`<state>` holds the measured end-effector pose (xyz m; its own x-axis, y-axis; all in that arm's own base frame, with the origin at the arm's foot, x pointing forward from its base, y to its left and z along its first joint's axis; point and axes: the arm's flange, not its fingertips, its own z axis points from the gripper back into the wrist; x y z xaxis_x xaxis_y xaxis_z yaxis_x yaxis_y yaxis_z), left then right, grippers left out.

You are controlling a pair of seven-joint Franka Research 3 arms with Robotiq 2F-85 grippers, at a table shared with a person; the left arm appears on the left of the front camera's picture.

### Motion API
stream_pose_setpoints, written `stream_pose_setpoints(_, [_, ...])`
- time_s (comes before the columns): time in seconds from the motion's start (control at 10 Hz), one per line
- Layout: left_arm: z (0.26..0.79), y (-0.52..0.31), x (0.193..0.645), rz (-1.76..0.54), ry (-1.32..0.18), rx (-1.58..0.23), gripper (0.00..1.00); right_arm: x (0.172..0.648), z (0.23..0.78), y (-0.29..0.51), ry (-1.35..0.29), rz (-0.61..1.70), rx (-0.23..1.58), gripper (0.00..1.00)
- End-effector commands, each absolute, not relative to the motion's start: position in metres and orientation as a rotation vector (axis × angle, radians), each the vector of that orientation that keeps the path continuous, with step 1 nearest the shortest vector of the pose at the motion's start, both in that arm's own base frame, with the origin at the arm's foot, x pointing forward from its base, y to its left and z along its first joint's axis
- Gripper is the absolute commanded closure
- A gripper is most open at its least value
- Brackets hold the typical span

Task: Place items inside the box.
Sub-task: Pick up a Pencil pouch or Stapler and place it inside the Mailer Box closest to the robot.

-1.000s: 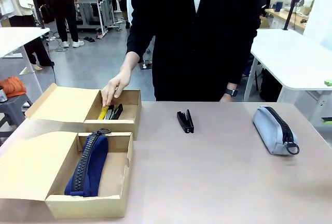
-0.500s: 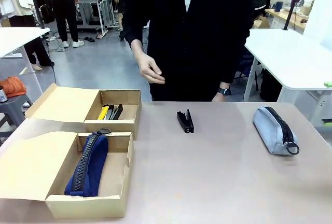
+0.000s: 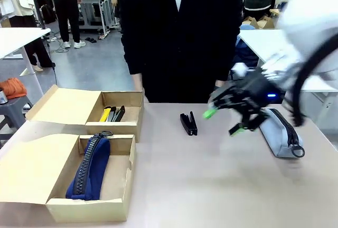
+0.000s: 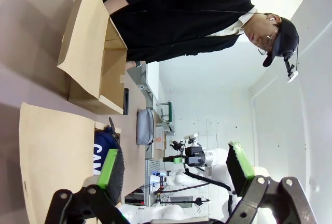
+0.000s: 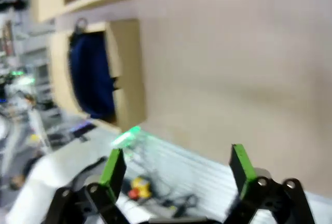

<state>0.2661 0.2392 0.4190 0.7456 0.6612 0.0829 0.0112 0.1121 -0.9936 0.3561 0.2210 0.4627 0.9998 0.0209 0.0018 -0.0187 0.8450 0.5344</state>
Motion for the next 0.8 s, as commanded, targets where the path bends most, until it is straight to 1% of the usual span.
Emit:
stream_pose_setpoints(0.0, [0.419, 0.238, 0.264, 0.509, -0.625, -1.403, 0.00, 0.349, 0.464, 0.174, 0.033, -0.052, 0.711, 0.00])
stream_pose_setpoints(0.1, [0.419, 0.238, 0.264, 0.509, -0.625, -1.403, 0.00, 0.349, 0.464, 0.174, 0.033, -0.052, 0.711, 0.00])
stream_pose_setpoints(0.2, [0.419, 0.238, 0.264, 0.509, -0.625, -1.403, 0.00, 0.359, 0.461, 0.228, 0.010, 0.022, 0.561, 0.00])
stream_pose_setpoints(0.3, [0.419, 0.238, 0.264, 0.509, -0.625, -1.403, 0.00, 0.360, 0.457, 0.253, -0.003, 0.075, 0.454, 0.00])
stream_pose_setpoints(0.4, [0.419, 0.238, 0.264, 0.509, -0.625, -1.403, 0.00, 0.369, 0.453, 0.273, -0.009, 0.123, 0.410, 0.00])
stream_pose_setpoints(0.5, [0.419, 0.238, 0.264, 0.509, -0.625, -1.403, 0.00, 0.390, 0.447, 0.290, 0.018, 0.107, 0.347, 0.00])
stream_pose_setpoints(0.6, [0.419, 0.238, 0.264, 0.509, -0.625, -1.403, 0.00, 0.414, 0.437, 0.310, -0.050, 0.096, 0.205, 0.00])
stream_pose_setpoints(0.7, [0.419, 0.238, 0.264, 0.509, -0.625, -1.403, 0.00, 0.440, 0.430, 0.320, -0.085, 0.138, 0.166, 0.00])
